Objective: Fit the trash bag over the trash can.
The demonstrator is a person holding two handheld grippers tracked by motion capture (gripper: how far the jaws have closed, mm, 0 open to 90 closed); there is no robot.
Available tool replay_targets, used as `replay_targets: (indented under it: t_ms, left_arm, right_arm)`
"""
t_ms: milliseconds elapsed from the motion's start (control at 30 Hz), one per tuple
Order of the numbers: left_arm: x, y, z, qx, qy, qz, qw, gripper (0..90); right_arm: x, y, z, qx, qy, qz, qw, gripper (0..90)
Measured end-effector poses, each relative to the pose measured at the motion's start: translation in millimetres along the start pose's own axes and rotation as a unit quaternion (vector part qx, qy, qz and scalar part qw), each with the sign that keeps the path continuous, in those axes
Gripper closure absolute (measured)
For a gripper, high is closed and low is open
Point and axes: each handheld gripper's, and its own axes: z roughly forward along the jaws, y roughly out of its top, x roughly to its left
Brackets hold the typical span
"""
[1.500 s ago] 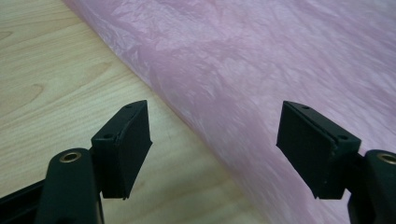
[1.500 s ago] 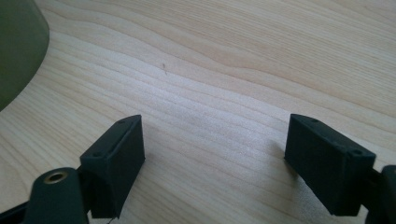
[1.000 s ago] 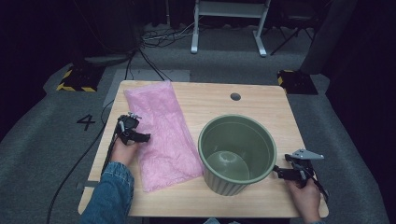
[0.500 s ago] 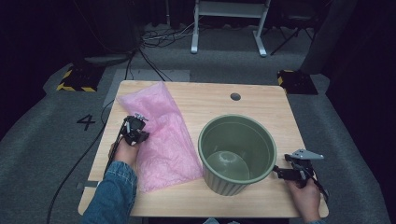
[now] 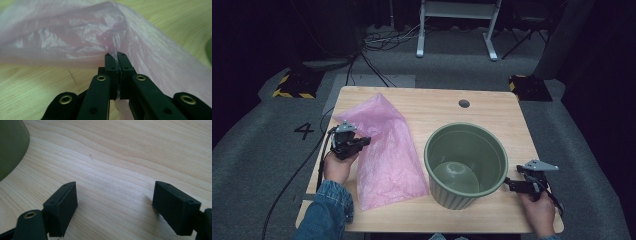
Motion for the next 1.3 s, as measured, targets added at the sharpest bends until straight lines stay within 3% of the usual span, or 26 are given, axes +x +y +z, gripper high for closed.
replay_targets:
  t_ms: [167, 467, 600, 1167, 1300]
  left_arm:
    - [-8.9, 7.5, -21.4, -0.059, -0.021, -0.003, 0.998, 88.5]
    - [-34.0, 29.5, -50.2, -0.126, -0.042, 0.03, 0.9907, 88.4]
    - [-45.4, 39.0, -59.9, -0.143, -0.047, 0.06, 0.9868, 88.4]
    - [-71.3, 80.2, -104.5, -0.194, -0.064, 0.099, 0.9739, 88.3]
    - [-78.2, 85.5, -112.7, -0.194, -0.054, 0.116, 0.9726, 88.3]
  right_arm:
    - [0.1, 0.1, 0.1, 0.0, 0.0, 0.0, 1.0, 19.7]
    - [4.9, 1.2, 1.3, 0.0, 0.015, -0.012, 0.9998, 19.9]
    - [7.0, 1.9, 2.1, 0.0, 0.02, -0.017, 0.9997, 19.8]
    - [50.1, 13.8, 15.7, 0.0, 0.073, -0.066, 0.9951, 19.8]
    - [57.6, 16.6, 18.7, 0.0, 0.079, -0.071, 0.9943, 20.8]
